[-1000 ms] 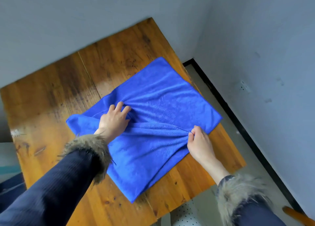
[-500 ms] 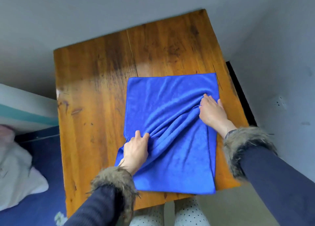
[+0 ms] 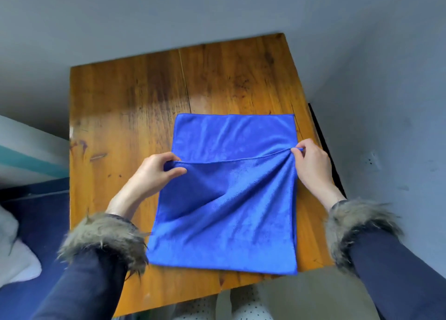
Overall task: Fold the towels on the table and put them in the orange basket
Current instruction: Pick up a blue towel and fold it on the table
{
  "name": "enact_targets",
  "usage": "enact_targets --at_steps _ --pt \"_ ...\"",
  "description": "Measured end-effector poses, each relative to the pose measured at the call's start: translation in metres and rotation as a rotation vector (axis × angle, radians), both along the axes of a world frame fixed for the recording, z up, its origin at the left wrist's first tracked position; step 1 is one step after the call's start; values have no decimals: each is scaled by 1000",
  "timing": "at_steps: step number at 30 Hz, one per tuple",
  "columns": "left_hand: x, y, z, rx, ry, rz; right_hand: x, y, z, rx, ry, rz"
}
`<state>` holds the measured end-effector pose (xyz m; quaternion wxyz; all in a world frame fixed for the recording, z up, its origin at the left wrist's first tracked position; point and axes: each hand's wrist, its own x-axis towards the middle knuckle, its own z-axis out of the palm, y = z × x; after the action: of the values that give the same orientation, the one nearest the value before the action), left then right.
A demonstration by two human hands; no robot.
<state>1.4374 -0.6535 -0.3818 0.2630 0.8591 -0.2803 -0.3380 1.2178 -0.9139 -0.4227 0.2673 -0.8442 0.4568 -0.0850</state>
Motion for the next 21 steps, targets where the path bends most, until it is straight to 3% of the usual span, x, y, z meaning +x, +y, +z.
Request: enact_targets --at_steps 5,8,12,17,21 --pt "22 -24 13 -189 -72 147 -2 -19 15 -36 -152 -120" --pt "32 -39 7 -226 -204 231 5 -34 18 -42 -198 -153" --pt "48 -61 -14 -220 -339 297 27 -51 10 -47 -199 -112" --pt "67 -75 -48 -133 -345 322 49 -70 -18 31 -170 -197" --pt "80 -82 -66 -86 -414 235 57 -81 -37 62 -112 -147"
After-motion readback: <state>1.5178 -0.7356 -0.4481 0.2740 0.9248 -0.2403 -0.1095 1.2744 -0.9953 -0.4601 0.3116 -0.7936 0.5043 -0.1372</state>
